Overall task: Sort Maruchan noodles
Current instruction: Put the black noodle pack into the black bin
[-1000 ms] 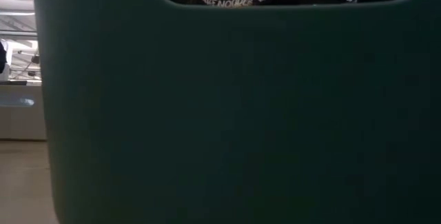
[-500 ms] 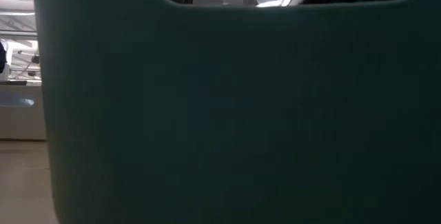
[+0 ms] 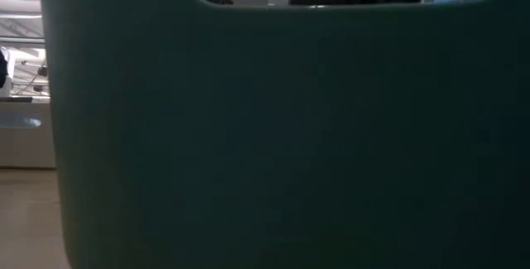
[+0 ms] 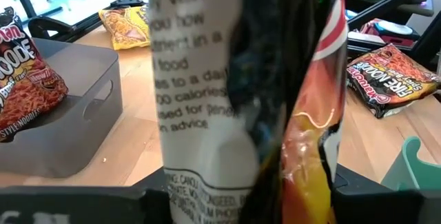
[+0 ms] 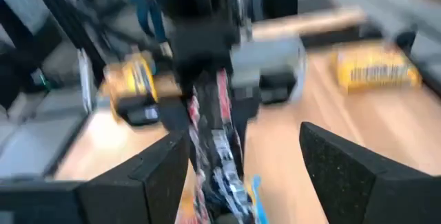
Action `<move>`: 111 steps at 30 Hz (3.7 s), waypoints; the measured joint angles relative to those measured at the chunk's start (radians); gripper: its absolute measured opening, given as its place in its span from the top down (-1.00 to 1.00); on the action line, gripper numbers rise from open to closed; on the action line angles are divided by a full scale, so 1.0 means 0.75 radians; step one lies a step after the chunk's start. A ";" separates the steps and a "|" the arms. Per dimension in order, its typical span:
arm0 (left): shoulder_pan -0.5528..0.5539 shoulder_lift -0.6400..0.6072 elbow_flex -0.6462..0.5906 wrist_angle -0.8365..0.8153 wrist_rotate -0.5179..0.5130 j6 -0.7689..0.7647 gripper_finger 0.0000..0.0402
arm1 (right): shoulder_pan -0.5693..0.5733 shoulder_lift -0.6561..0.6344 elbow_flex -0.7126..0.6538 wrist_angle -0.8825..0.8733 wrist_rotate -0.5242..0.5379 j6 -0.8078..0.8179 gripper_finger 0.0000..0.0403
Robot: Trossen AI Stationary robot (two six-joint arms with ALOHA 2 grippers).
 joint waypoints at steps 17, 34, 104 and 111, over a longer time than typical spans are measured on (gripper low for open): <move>0.002 0.000 -0.001 -0.021 -0.042 0.000 0.28 | 0.045 0.390 0.378 -0.423 -0.140 -0.135 -0.28; 0.001 0.000 -0.001 -0.010 -0.052 0.003 0.28 | 0.053 0.429 0.378 -0.403 -0.078 -0.171 0.27; -0.052 -0.169 -0.001 -0.458 -0.187 -0.181 -0.16 | -0.474 0.583 0.377 -0.695 0.203 -0.791 0.47; -0.052 -0.169 -0.001 -0.458 -0.197 -0.180 -0.16 | -0.473 0.601 0.377 -0.649 0.217 -0.789 0.30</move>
